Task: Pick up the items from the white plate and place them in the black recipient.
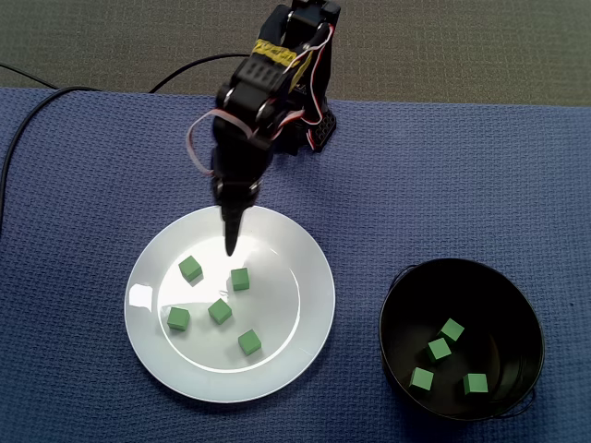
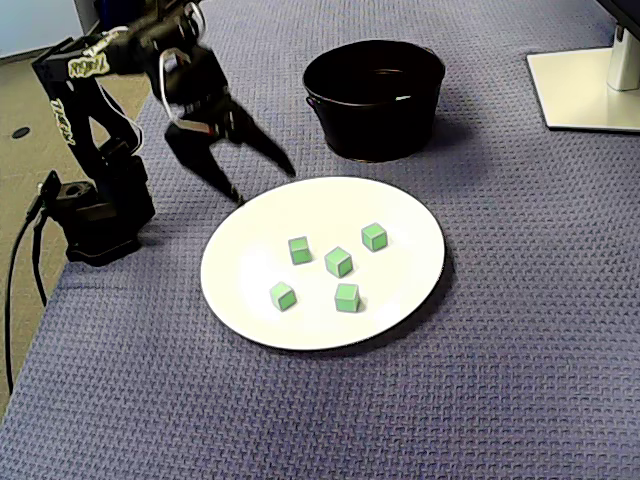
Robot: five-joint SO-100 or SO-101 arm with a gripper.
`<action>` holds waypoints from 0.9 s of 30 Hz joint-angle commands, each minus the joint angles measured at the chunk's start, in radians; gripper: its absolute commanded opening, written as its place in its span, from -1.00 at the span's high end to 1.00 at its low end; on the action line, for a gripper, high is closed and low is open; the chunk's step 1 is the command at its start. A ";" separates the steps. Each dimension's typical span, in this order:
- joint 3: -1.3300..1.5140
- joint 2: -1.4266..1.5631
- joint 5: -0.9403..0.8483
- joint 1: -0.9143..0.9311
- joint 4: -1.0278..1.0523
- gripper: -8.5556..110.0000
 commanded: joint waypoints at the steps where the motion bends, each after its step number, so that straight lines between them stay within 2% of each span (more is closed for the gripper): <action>1: 0.037 -0.072 -0.018 0.020 -0.107 0.39; 27: 0.121 -0.307 0.067 -0.106 -0.410 0.54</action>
